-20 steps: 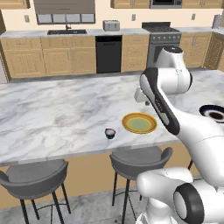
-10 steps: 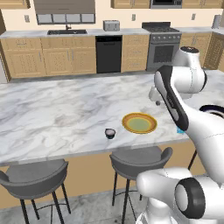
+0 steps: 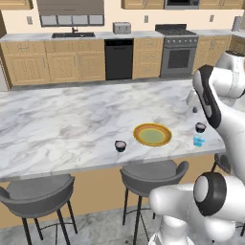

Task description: Place two yogurt containers on each plate.

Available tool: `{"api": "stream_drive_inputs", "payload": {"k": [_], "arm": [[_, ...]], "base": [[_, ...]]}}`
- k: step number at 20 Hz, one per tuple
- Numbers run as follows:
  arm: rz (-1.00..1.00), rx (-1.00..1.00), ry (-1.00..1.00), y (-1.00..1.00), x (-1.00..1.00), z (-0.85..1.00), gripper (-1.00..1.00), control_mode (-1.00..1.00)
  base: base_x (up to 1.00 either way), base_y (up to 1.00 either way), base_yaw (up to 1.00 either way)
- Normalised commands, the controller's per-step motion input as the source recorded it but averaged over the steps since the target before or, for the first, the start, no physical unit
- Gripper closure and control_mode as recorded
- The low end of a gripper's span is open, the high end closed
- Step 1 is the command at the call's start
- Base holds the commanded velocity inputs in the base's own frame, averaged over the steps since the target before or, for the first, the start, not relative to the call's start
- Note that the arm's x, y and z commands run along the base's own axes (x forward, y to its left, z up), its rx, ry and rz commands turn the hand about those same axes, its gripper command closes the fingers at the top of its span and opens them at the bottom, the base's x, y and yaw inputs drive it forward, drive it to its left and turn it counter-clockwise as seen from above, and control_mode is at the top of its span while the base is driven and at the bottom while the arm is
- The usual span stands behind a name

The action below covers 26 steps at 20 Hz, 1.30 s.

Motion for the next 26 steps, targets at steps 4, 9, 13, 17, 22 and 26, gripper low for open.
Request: {"api": "stream_drive_inputs", "payload": {"k": [4, 9, 13, 17, 22, 26], "arm": [[-0.10, 0.00, 0.02, -0.39, 0.11, -0.09, -1.00, -1.00], [-0.09, 0.00, 0.01, -0.23, 0.05, -0.36, -1.00, -1.00], [-0.08, -0.03, 0.00, -0.06, 0.06, -0.63, -1.00, -1.00], [-0.12, -0.02, 0.00, -0.15, 0.25, -0.67, -1.00, -1.00], [-0.14, 0.00, 0.01, -0.31, 0.26, -0.55, -1.00, -1.00], [-0.18, 0.01, 0.07, -0.24, 0.25, -0.47, -1.00, -1.00]], "base": [[0.00, 0.00, 0.00], [0.00, 0.00, 0.00], [0.00, 0.00, 0.00], [0.00, 0.00, 0.00], [0.00, 0.00, 0.00], [0.00, 0.00, 0.00]]}}
